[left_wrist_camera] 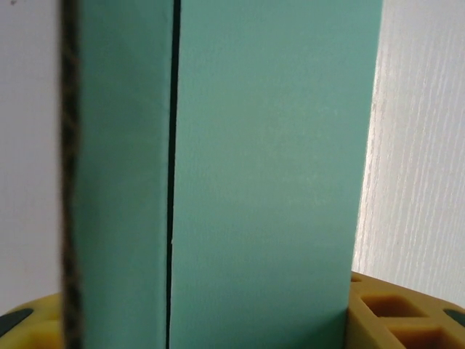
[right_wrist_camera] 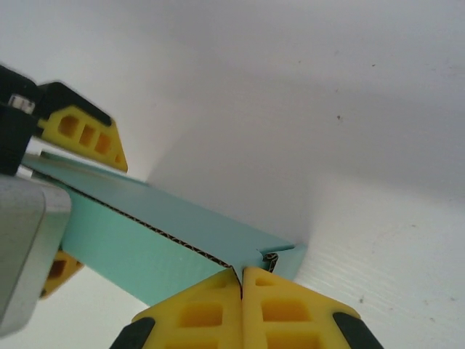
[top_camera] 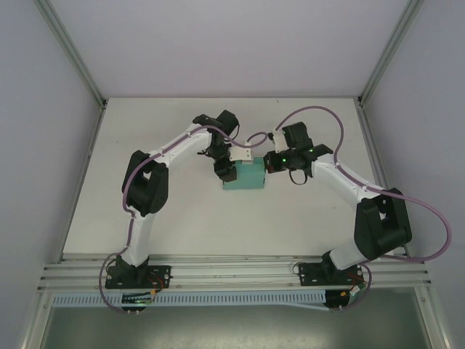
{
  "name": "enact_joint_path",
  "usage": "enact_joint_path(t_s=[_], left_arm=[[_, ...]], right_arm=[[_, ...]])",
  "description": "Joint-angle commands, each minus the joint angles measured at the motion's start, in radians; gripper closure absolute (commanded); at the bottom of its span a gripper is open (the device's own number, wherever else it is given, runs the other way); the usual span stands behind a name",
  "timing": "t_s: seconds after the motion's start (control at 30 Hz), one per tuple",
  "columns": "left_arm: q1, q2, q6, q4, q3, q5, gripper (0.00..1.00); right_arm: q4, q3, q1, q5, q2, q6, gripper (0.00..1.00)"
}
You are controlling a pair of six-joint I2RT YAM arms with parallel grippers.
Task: Assemble paper box
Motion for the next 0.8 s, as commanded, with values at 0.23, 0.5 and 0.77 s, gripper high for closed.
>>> enact_joint_path(t_s=[0.23,0.5,0.77], left_arm=[[-0.016,0.044,-0.054,-0.001,0.015,0.027,0.45],[-0.019,0.029,-0.060,0.010,-0.011,0.018,0.45],[-0.020,0.027,-0.082,0.021,-0.016,0.026,0.45]], right_arm=[[0.195,-0.150,0.144,0.356,-0.082,0.367,1.00],[0.218,-0.241,0.182,0.407,-0.091,0.300,1.00],[0.331,-0.415,0.180,0.344,-0.112,0.188,1.00]])
